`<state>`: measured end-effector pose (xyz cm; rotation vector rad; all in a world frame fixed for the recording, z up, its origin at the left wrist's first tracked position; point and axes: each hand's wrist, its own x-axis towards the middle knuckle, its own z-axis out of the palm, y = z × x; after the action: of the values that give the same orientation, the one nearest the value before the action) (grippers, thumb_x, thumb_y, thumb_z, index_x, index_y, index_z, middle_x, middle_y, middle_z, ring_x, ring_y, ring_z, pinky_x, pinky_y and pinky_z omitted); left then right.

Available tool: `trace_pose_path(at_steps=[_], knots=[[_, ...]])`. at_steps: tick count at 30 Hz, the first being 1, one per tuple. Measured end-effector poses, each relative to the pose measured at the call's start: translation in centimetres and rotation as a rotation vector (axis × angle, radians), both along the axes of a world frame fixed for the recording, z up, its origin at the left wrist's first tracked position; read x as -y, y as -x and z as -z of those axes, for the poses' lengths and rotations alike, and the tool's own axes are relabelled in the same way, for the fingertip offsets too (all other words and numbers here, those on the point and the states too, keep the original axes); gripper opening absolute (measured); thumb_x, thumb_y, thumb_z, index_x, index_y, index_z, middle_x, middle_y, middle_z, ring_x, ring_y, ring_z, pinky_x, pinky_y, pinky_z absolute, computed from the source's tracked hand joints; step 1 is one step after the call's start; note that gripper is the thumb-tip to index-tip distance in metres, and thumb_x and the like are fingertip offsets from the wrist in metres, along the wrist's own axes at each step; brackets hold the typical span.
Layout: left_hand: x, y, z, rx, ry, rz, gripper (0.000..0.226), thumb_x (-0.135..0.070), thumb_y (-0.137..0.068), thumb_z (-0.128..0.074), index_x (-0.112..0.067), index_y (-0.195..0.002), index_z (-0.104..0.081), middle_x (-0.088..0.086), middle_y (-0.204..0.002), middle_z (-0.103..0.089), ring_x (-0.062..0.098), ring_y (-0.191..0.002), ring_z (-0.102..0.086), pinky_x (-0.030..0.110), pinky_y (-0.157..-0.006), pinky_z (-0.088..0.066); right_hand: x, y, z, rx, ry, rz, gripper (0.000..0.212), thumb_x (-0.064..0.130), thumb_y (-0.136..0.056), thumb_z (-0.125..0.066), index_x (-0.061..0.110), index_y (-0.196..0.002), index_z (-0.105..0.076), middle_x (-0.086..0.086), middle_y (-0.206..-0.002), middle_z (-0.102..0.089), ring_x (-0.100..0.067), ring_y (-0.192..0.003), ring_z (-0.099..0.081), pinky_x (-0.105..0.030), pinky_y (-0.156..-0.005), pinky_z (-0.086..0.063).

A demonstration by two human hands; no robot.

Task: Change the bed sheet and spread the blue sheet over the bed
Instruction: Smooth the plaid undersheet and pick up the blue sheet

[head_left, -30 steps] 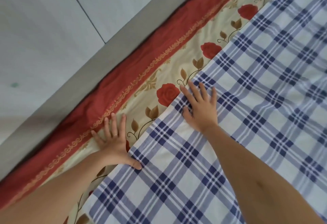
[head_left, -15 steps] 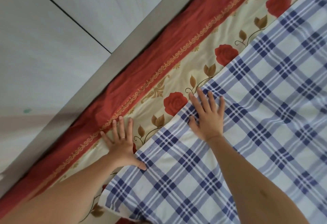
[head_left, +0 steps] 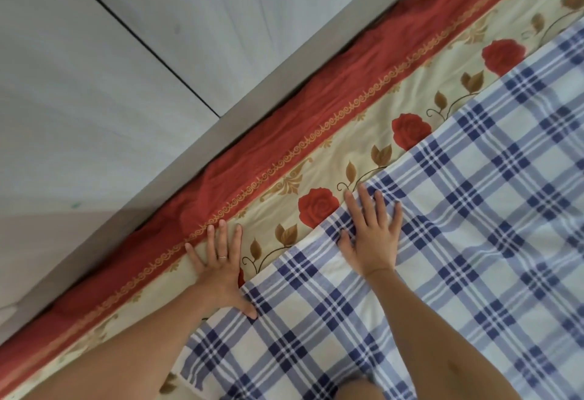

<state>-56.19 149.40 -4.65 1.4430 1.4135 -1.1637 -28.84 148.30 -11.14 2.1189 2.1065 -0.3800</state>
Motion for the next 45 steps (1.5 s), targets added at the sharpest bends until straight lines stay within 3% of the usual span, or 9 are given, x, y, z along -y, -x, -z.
trace_pose_path(at_steps=[14, 19, 22, 24, 26, 29, 35, 39, 45], knots=[[1.4, 0.9, 1.0, 0.053, -0.109, -0.039, 0.165, -0.061, -0.043, -0.084, -0.025, -0.111, 0.061, 0.005, -0.115, 0.069, 0.027, -0.111, 0.059, 0.07, -0.096, 0.026, -3.1, 2.7, -2.1, -0.133, 0.039, 0.185, 0.061, 0.035, -0.091, -0.023, 0.02, -0.151, -0.022, -0.004, -0.157, -0.024, -0.03, -0.142, -0.024, -0.056, -0.112, -0.007], [2.2, 1.5, 2.0, 0.123, -0.189, -0.042, 0.165, -0.062, -0.042, -0.084, -0.028, -0.112, 0.061, 0.003, -0.119, 0.067, 0.025, -0.113, 0.058, 0.068, -0.094, 0.028, -13.0, 7.5, -4.1, -0.206, 0.148, -0.27, 0.066, 0.04, -0.095, -0.026, 0.015, -0.153, -0.007, -0.005, -0.16, -0.004, -0.024, -0.147, -0.007, -0.043, -0.119, -0.004], [3.2, 2.5, 2.3, 0.195, -0.315, -0.052, 0.153, -0.077, -0.048, -0.071, -0.031, -0.123, 0.054, -0.001, -0.127, 0.063, 0.023, -0.12, 0.054, 0.064, -0.095, 0.03, -18.6, 10.2, -6.0, -0.071, 0.131, -0.602, 0.063, 0.038, -0.096, -0.042, 0.018, -0.151, -0.017, -0.007, -0.157, -0.022, -0.024, -0.145, -0.017, -0.043, -0.116, -0.014], [4.2, 3.3, 2.1, 0.214, -0.53, -0.056, 0.131, -0.089, -0.056, -0.046, -0.03, -0.14, 0.034, 0.002, -0.147, 0.043, 0.026, -0.139, 0.032, 0.06, -0.105, 0.022, -20.2, 11.4, -6.7, 0.041, 0.141, -0.77, 0.06, 0.039, -0.095, -0.046, 0.017, -0.147, -0.026, -0.008, -0.15, -0.034, -0.025, -0.141, -0.026, -0.041, -0.114, -0.019], [5.1, 4.6, 2.0, 0.164, -0.837, -0.202, 0.104, -0.08, -0.073, -0.035, -0.017, -0.15, -0.003, 0.013, -0.158, -0.002, 0.031, -0.144, -0.007, 0.059, -0.111, -0.003, -20.8, 12.0, -6.8, 0.106, 0.178, -0.825, 0.062, 0.041, -0.093, -0.051, 0.016, -0.145, -0.03, -0.009, -0.148, -0.035, -0.026, -0.137, -0.033, -0.041, -0.113, -0.022], [4.0, 7.3, 1.5, 0.0, -1.131, -0.395, 0.084, -0.04, -0.08, -0.065, -0.002, -0.145, -0.028, 0.021, -0.147, -0.034, 0.035, -0.135, -0.029, 0.057, -0.108, -0.022, -21.5, 12.9, -6.8, 0.178, 0.26, -0.803, 0.069, 0.045, -0.087, -0.061, 0.013, -0.142, -0.036, -0.011, -0.145, -0.037, -0.029, -0.133, -0.037, -0.041, -0.11, -0.027], [0.7, 10.6, 1.2, -0.06, -0.82, -0.396, 0.095, -0.055, -0.075, -0.068, -0.013, -0.147, -0.024, 0.009, -0.149, -0.032, 0.026, -0.136, -0.032, 0.039, -0.113, -0.019, -21.9, 13.8, -7.4, 0.248, 0.434, -0.811, 0.081, 0.047, -0.079, -0.069, 0.014, -0.144, -0.032, -0.017, -0.144, -0.032, -0.035, -0.136, -0.027, -0.043, -0.11, -0.027], [-0.9, 11.1, 0.9, 0.07, -0.79, -0.467, 0.083, -0.058, -0.074, -0.067, -0.01, -0.134, -0.038, 0.01, -0.131, -0.053, 0.026, -0.122, -0.048, 0.037, -0.107, -0.029, -21.8, 13.7, -9.2, 0.166, 0.549, -0.822, 0.085, 0.044, -0.075, -0.075, 0.015, -0.143, -0.031, -0.012, -0.138, -0.045, -0.032, -0.123, -0.046, -0.038, -0.101, -0.039], [-1.1, 12.2, -2.6, 0.367, -0.686, -0.643, 0.063, -0.073, -0.085, -0.031, -0.03, -0.126, -0.049, -0.005, -0.118, -0.06, 0.016, -0.105, -0.059, 0.027, -0.083, -0.045, -22.2, 12.2, -12.6, 0.041, 0.728, -0.684, 0.082, 0.055, -0.061, -0.081, 0.023, -0.126, -0.044, 0.005, -0.114, -0.06, -0.017, -0.094, -0.057, -0.031, -0.081, -0.046]])
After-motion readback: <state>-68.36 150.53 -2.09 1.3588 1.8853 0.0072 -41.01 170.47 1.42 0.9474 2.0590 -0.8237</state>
